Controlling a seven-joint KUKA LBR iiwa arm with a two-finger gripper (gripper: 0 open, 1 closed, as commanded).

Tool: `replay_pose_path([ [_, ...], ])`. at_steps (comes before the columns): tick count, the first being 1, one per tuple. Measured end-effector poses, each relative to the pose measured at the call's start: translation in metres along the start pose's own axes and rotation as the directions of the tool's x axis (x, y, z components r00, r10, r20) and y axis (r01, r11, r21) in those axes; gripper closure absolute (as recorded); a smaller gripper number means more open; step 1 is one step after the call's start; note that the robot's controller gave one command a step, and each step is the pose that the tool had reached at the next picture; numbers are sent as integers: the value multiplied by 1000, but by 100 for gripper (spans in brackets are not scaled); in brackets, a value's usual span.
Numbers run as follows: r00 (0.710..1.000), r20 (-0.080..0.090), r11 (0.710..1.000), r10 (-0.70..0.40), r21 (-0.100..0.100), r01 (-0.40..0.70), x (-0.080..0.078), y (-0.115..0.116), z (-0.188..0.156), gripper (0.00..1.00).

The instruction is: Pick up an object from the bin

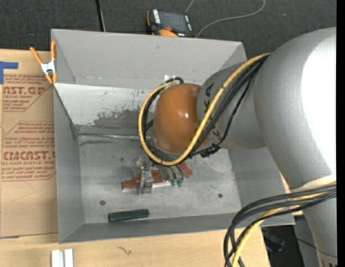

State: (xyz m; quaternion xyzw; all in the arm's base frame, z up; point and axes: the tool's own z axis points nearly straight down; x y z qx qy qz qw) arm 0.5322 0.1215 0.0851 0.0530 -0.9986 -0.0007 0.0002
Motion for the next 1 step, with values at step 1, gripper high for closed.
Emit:
replay_pose_path([
  [1, 992, 8, 992, -124, 2, 124, 22, -12, -117, 100],
])
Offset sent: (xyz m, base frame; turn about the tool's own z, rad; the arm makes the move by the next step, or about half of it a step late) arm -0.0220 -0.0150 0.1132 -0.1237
